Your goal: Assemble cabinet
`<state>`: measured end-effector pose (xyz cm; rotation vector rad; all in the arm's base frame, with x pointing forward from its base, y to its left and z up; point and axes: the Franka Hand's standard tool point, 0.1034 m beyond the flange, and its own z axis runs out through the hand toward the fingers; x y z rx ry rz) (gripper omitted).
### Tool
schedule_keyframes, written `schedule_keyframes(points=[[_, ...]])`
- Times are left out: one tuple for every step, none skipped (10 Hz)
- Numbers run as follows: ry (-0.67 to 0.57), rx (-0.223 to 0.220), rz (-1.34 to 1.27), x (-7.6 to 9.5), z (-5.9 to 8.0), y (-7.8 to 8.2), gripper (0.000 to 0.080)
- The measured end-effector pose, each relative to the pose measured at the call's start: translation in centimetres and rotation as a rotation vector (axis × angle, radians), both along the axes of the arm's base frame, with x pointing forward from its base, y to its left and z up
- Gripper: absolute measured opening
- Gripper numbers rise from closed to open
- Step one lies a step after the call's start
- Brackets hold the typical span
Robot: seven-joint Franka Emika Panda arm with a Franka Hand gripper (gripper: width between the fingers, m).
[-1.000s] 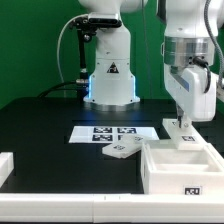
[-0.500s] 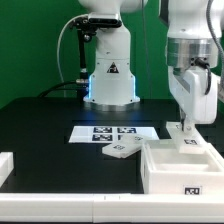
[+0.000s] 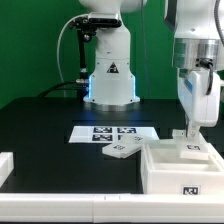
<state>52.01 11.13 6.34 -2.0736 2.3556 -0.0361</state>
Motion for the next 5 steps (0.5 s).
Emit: schedule_keyframes(points=[[0.000, 0.000, 0.000, 0.0, 0.0, 0.0, 0.0064], [0.000, 0.000, 0.001, 0.0, 0.0, 0.0, 0.0064], [-0.001, 0.000, 0.002, 0.1, 0.0, 0.0, 0.0064], [-0.012, -0.005, 0.035, 1.2, 0.1, -0.3, 0.0064], [-0.035, -0.014, 0.067, 3.1, 0.2, -0.6, 0.0064]])
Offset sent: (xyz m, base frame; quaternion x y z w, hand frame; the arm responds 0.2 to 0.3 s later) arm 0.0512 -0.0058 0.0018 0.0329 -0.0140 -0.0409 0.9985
